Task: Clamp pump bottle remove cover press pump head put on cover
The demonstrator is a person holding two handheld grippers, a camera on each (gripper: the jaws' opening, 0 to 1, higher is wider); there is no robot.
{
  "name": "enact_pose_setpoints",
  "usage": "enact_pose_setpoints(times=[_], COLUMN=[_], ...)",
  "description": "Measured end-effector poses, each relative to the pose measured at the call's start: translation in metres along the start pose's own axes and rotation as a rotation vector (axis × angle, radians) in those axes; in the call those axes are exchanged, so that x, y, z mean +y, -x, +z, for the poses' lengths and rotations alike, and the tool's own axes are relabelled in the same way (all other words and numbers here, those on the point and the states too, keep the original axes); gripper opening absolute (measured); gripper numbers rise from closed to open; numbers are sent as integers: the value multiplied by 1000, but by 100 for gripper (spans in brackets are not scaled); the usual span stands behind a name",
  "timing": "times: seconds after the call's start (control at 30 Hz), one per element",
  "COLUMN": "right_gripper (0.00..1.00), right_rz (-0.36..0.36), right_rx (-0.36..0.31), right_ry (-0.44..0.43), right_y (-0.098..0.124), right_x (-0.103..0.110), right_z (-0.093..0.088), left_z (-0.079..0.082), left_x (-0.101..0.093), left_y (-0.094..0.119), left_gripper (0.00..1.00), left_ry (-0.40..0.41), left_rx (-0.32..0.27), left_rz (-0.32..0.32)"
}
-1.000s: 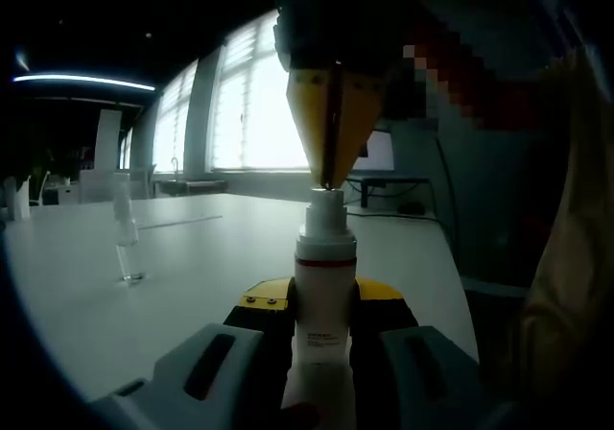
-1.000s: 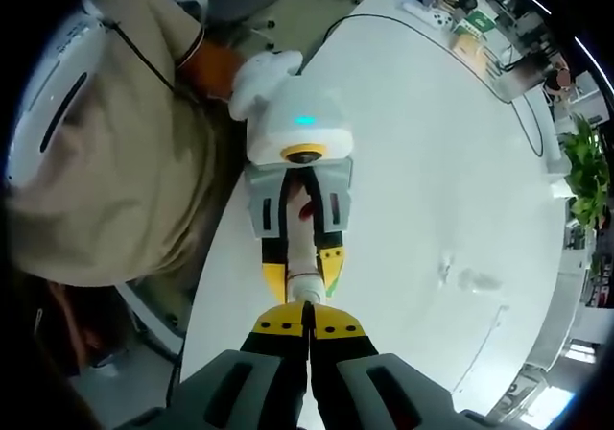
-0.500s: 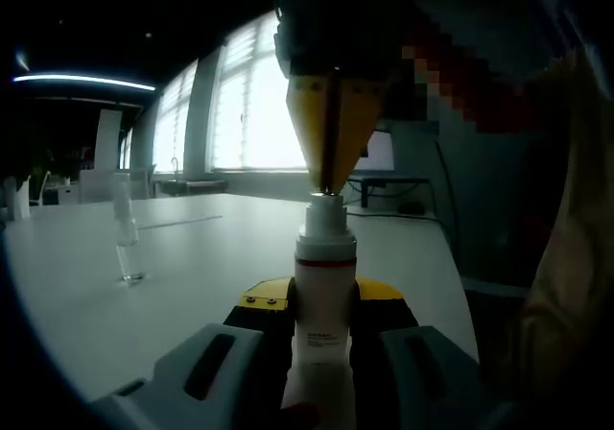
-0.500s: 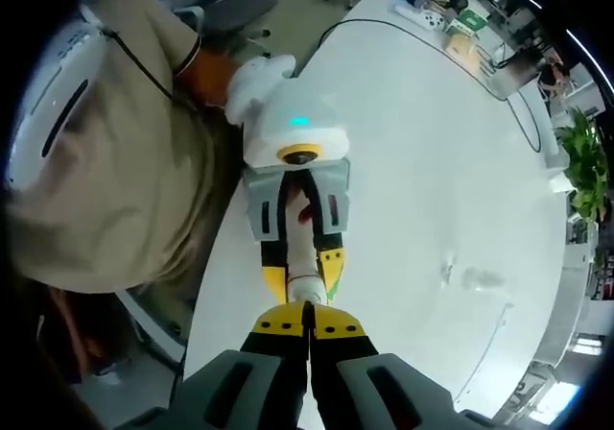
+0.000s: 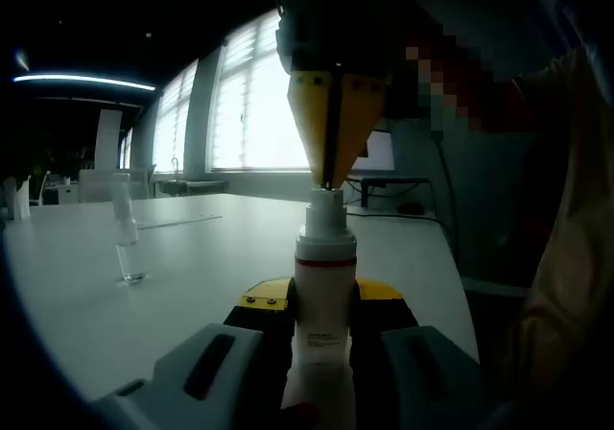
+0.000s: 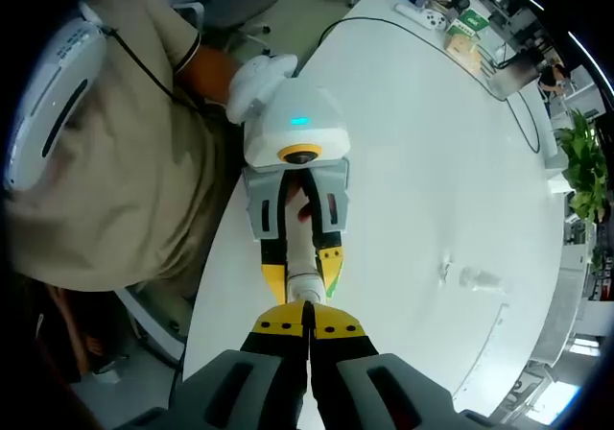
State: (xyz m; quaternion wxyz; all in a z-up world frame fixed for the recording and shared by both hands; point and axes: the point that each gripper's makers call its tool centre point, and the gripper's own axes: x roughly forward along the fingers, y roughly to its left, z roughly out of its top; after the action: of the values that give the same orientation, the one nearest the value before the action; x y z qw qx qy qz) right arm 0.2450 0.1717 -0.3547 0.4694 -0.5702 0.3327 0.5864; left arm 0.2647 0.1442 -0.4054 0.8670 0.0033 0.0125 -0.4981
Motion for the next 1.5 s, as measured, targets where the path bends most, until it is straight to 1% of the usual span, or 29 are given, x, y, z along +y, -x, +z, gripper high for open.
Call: enact_pose_setpoints(times=[0.13,0.33,0.8,1.5], right_gripper=[0,0,0,0], right_rz=[-10,-2,3,0], right_rx=[-7,-5,13,8], right_ry=[17,21,23,18], right_y=[2,2,0,0], right_x=[0,0,3,3], right_z=[0,0,0,0], left_z=[0,0,0,0], left_x=[0,0,1,1], left_y=[0,0,0,0], left_gripper=[12,13,13,13], left_ry=[0,-1,1,2], left_rx=[0,0,0,0], left_rz=[0,-1,0,0])
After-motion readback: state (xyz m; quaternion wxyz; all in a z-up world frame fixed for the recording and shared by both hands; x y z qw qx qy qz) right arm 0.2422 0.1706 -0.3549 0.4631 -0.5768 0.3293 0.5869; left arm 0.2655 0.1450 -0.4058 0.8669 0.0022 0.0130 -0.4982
